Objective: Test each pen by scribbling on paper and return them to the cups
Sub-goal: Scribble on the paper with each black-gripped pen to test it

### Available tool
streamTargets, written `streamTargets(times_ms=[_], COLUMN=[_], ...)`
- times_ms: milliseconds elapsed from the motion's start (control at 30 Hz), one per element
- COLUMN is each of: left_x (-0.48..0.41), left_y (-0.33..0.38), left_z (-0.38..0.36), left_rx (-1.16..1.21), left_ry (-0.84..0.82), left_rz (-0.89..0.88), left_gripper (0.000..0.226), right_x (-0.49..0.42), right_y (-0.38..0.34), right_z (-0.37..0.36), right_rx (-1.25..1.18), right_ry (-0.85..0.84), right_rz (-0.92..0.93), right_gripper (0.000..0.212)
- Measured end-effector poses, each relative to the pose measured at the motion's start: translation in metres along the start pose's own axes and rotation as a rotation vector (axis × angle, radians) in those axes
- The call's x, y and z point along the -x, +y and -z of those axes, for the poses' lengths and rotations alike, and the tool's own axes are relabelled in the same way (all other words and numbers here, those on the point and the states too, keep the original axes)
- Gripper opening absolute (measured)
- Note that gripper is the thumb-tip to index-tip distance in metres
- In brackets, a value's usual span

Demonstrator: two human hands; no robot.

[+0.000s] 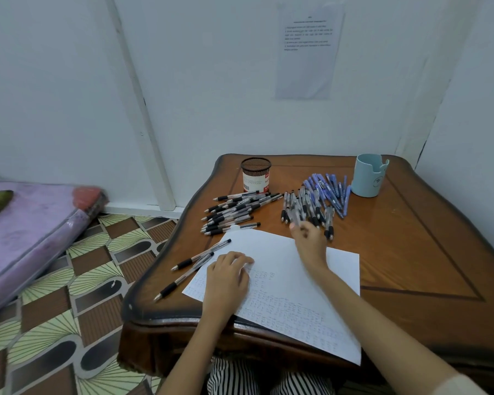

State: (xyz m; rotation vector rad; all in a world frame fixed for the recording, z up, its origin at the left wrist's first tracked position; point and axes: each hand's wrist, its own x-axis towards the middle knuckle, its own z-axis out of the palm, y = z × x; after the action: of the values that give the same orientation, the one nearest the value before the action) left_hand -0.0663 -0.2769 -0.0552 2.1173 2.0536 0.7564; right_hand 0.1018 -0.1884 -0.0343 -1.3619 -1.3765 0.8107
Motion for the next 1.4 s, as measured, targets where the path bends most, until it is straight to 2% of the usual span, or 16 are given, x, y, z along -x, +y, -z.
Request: streamTargets(times_ms=[67, 200, 267, 400, 500, 600, 733, 833, 967, 1067, 1167, 1300, 1400], left_x=[0.0, -0.001, -0.001, -0.001, 0.0, 0.003, 0.009, 0.01, 0.009, 0.008, 0.007, 0.009, 0.01], left_y=[0.0, 0.0, 0.0, 0.001, 0.001, 0.002, 0.004, 0.004, 0.003, 0.001, 0.0, 0.0, 0.0], left_z=[0.0, 0.0, 0.001, 0.001, 0.0, 0.002, 0.008, 0.009, 0.008, 0.007, 0.005, 0.005, 0.003], left_rx=[0.006, 0.025, 0.03, 0.041, 0.077, 0.121, 0.184, 0.203, 0.154, 0.102, 0.044, 0.021, 0.019], left_ry=[0.003, 0.003, 0.002, 0.003, 0.04, 0.154, 0.366, 0.38, 0.36, 0.318, 0.256, 0.23, 0.207], left_rz=[-0.001, 0.009, 0.009, 0.004, -0.002, 0.0, 0.104, 0.197, 0.198, 0.165, 0.11, 0.096, 0.095], left_gripper=[0.031, 0.031, 0.031, 0.031, 0.028, 0.022, 0.023, 0.022, 0.021, 0.021, 0.023, 0.02, 0.02], right_x=[-0.024, -0.06, -0.06, -0.045, -0.036, -0.03, -0.022, -0.015, -0.013, -0.008, -0.003, 0.001, 0.01], right_y=[-0.004, -0.008, -0.011, -0.021, -0.028, -0.034, -0.034, -0.028, -0.026, -0.033, -0.035, -0.032, -0.026], right_z=[0.005, 0.015, 0.017, 0.0, -0.025, -0.051, -0.077, -0.088, -0.081, -0.06, -0.032, 0.01, 0.039], right_rx=[0.182, 0.542, 0.723, 0.68, 0.69, 0.744, 0.713, 0.592, 0.327, -0.104, -0.485, -0.852, -1.063], right_ry=[0.041, -0.036, -0.062, -0.133, -0.335, -0.539, -0.675, -0.643, -0.566, -0.534, -0.368, -0.128, -0.057], right_rz=[0.001, -0.005, 0.061, 0.286, 0.413, 0.46, 0.449, 0.424, 0.3, 0.03, -0.242, -0.374, -0.466], right_gripper=[0.005, 0.035, 0.042, 0.028, 0.023, 0.031, 0.036, 0.024, 0.016, 0.017, 0.011, 0.022, 0.031])
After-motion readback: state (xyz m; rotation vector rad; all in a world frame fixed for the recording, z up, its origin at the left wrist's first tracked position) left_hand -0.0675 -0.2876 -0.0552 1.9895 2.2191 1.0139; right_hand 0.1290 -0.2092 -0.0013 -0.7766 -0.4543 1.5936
